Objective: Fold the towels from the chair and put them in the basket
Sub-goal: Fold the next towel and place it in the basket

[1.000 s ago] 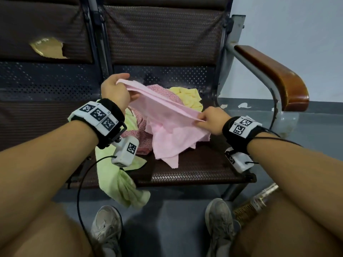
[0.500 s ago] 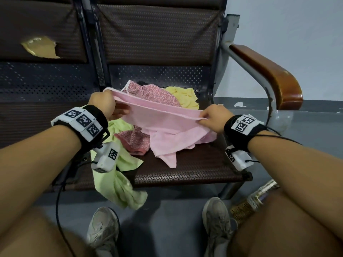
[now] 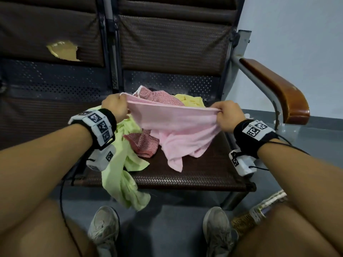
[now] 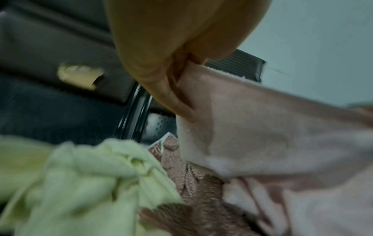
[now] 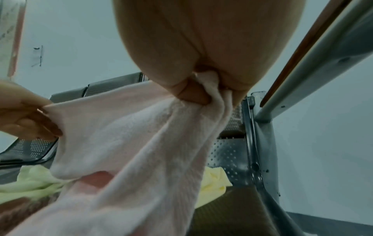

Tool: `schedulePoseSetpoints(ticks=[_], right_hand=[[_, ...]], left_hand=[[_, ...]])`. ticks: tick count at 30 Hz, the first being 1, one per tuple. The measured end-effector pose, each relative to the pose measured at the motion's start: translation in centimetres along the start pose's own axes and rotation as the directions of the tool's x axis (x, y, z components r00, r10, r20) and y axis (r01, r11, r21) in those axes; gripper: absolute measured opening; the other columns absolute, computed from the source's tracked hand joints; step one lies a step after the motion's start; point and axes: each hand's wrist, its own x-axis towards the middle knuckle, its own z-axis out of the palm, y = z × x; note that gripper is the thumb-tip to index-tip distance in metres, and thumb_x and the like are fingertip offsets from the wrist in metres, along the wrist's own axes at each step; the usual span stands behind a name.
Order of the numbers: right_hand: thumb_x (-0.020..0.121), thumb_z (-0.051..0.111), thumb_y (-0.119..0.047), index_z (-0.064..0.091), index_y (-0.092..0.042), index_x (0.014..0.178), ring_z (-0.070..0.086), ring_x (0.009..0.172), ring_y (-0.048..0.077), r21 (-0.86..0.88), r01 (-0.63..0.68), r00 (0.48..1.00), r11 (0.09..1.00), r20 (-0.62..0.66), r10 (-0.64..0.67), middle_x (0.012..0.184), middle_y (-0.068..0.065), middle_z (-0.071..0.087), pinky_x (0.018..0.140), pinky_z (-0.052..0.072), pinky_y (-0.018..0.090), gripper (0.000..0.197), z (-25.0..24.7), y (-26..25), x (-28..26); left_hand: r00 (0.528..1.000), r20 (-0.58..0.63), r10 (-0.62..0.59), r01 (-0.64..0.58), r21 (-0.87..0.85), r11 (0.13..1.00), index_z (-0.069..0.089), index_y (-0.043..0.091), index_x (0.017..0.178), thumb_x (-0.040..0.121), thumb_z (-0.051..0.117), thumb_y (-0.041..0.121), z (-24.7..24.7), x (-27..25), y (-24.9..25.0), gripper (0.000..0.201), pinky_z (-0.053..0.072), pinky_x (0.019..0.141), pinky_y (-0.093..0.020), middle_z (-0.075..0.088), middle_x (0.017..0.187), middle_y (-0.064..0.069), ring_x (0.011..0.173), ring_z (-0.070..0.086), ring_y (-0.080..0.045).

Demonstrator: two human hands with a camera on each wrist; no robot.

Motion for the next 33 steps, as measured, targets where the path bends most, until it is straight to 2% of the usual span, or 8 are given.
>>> schedulePoseSetpoints(ticks=[4,7,11,15,18,26,30,33], right_hand=[[0.075,0.039,0.008,0.065,-0.015,0.074,0.057,0.084,0.033,0.076,-0.052,0.997,0.996,-0.054,0.056,0.071,0.007,0.060,0.073,0.038,0.029,0.034,-1.9,-1.6,-0.1],[0.085,0.040,-0.003,0.059,-0.006,0.070,0.053,0.077,0.031,0.186,-0.049,0.993,0.981,-0.094,0.068,0.071,0.009,0.058,0.069,0.038,0.032,0.024,-3.8,-3.2,0.1],[0.094,0.044,-0.033,0.045,-0.013,0.059,0.044,0.061,0.019,0.271,-0.034,0.991,0.962,-0.113,0.067,0.062,0.001,0.049,0.059,0.035,0.030,0.040,-7.1,-4.9,0.3],[0.093,0.053,-0.039,0.055,-0.005,0.069,0.044,0.058,0.009,0.339,0.066,0.991,0.938,-0.133,-0.022,0.068,0.004,0.050,0.056,0.038,0.024,0.042,-10.8,-5.7,0.0],[0.094,0.055,-0.035,0.069,-0.004,0.082,0.061,0.074,0.014,0.465,0.035,0.996,0.885,-0.094,0.010,0.080,0.002,0.067,0.071,0.049,0.027,0.035,-12.9,-6.2,0.0],[0.086,0.069,-0.040,0.073,0.003,0.092,0.070,0.080,0.025,0.588,-0.163,0.976,0.792,-0.020,0.215,0.096,0.019,0.075,0.077,0.058,0.039,0.043,-15.4,-8.0,-0.1],[0.095,0.065,-0.024,0.066,0.005,0.113,0.072,0.081,0.025,0.696,-0.313,0.950,0.645,0.222,0.221,0.104,0.015,0.074,0.068,0.058,0.033,0.035,-14.4,-10.0,-0.8],[0.098,0.058,-0.018,0.058,0.007,0.128,0.067,0.080,0.026,0.760,-0.343,0.939,0.552,0.278,0.202,0.103,0.017,0.067,0.068,0.058,0.037,0.038,-13.1,-12.2,-1.5]], left_hand=[[0.995,-0.087,0.044,-0.052,-0.093,0.994,0.065,0.000,0.116,0.100,0.040,0.035,-1.5,-0.3,2.5,0.046,0.045,0.095,-0.039,0.062,0.123,-0.024,0.109,0.058,-0.034],[0.997,-0.025,0.073,-0.077,-0.359,0.930,0.070,0.007,0.094,0.080,0.053,0.037,-2.9,-0.8,4.3,0.037,0.045,0.079,-0.037,0.068,0.107,-0.017,0.091,0.058,-0.024],[0.978,-0.083,0.191,-0.208,-0.352,0.912,0.061,0.009,0.099,0.073,0.061,0.027,-4.9,-1.2,6.3,0.032,0.048,0.072,-0.036,0.062,0.097,-0.007,0.089,0.058,-0.024],[0.893,-0.199,0.404,-0.439,-0.186,0.879,0.056,0.019,0.085,0.087,0.066,0.030,-6.7,-0.9,8.4,0.015,0.047,0.067,-0.030,0.059,0.081,0.006,0.075,0.054,-0.014],[0.854,-0.245,0.459,-0.493,-0.103,0.864,0.069,0.014,0.095,0.086,0.062,0.044,-8.1,-0.7,9.6,0.033,0.055,0.079,-0.040,0.071,0.087,-0.006,0.081,0.062,-0.020],[0.941,-0.300,0.155,-0.256,-0.330,0.909,0.045,0.017,0.042,0.080,0.061,0.050,-7.2,-0.7,12.5,0.053,0.033,0.060,-0.032,0.032,0.052,0.000,0.061,0.035,-0.021],[0.987,-0.091,0.129,-0.158,-0.588,0.793,0.071,0.005,0.090,0.086,0.069,0.033,-4.3,-3.0,14.0,0.028,0.053,0.073,-0.038,0.061,0.082,-0.012,0.077,0.059,-0.021],[0.962,0.082,0.261,-0.148,-0.646,0.748,0.070,-0.001,0.086,0.093,0.065,0.022,-1.3,-6.5,15.3,0.024,0.050,0.058,-0.030,0.061,0.075,-0.012,0.066,0.058,-0.021]])
